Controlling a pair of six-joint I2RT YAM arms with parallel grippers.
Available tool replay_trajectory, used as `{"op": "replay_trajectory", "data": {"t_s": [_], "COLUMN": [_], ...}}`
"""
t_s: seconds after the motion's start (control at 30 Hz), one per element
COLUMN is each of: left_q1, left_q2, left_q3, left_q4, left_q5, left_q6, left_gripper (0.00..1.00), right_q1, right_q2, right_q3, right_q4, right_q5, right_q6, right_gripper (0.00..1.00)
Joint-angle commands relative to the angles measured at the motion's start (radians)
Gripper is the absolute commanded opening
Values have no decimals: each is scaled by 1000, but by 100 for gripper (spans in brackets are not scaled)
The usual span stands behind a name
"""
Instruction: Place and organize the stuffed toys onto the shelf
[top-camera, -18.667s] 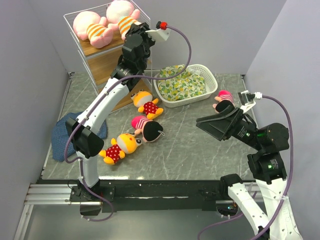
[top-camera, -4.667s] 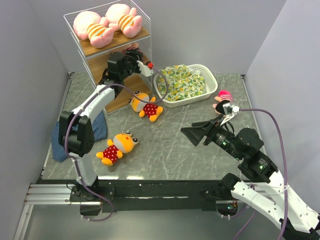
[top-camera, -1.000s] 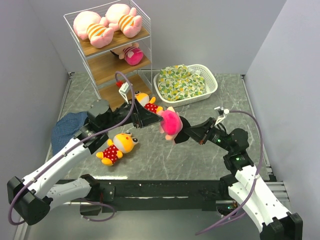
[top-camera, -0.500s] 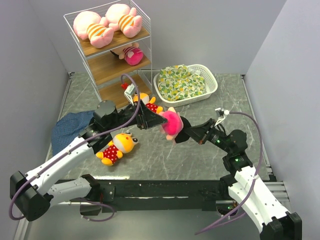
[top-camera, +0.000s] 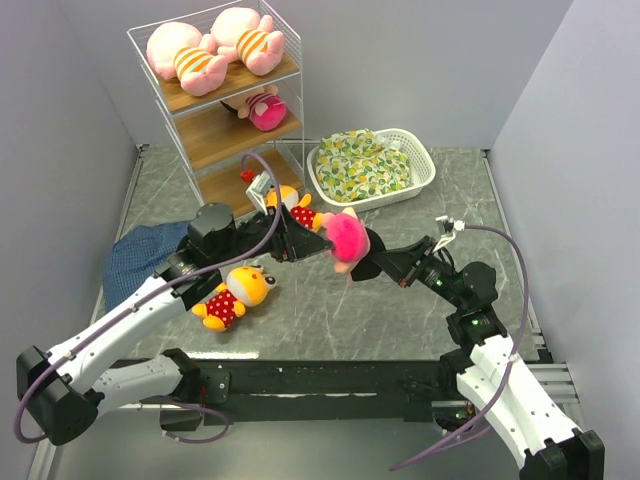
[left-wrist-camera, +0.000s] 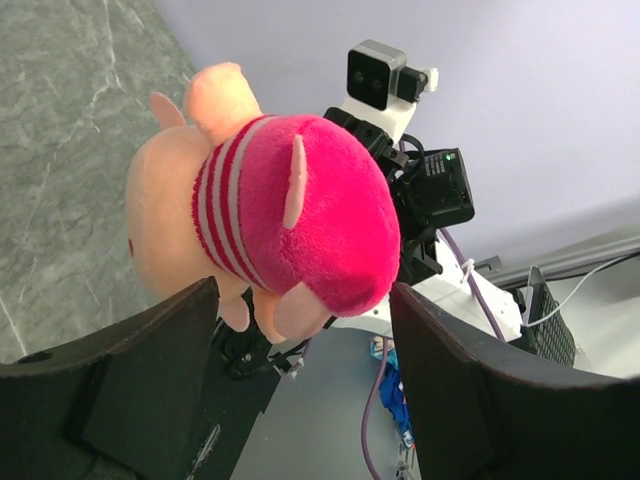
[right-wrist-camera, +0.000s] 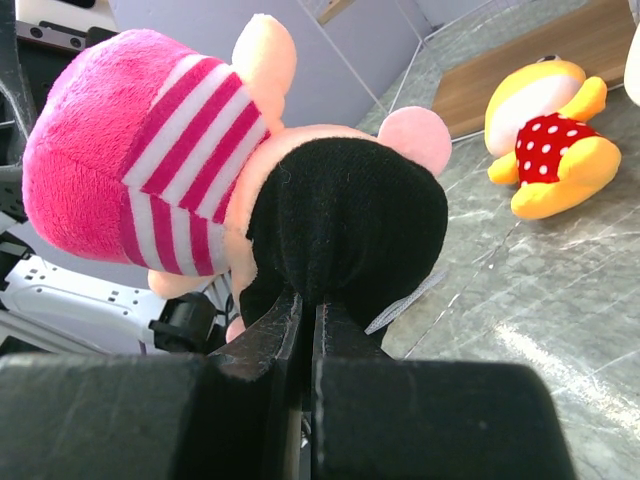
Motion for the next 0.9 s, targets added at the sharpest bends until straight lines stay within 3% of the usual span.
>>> {"op": "replay_trajectory", "data": {"t_s": [0.0, 0.33, 0.43, 0.5, 0.53, 0.63, 0.73, 0.77, 0.83, 0.87], "left_q1": [-6, -29, -29, -27, -27, -27, -29, -27, -27, -27], "left_q2": [5, 71, 88, 96, 97, 108, 132, 143, 180, 189], "left_q3": [12, 35, 58, 83, 96, 165, 280, 357, 435, 494], "left_q4": [101, 132, 109, 80, 30, -105, -252, -387, -519, -613], "left_q5": [44, 49, 48, 40, 32, -3, -80, -107, -212, -254], "left_q6": [-26, -26, -6, 32, 52, 162, 340, 456, 572, 676], "left_gripper": [73, 69, 58, 42, 25, 1, 1, 1, 1, 1], "right_q1": [6, 7, 9, 7, 7, 7, 7, 7, 7, 7], "right_q2": [-7, 11, 14, 13, 10, -5, -30, -39, -61, -67], "right_q3": [-8, -26, -35, -34, -31, -15, 23, 34, 69, 77], "right_q4": [58, 90, 87, 76, 58, -9, -104, -126, -195, -214], "right_q5": [11, 3, 3, 5, 6, 28, 46, 58, 74, 83], "right_q6": [15, 32, 29, 23, 12, -21, -69, -80, -110, -120], "right_gripper": [0, 0, 0, 1, 4, 21, 50, 66, 81, 95]}}
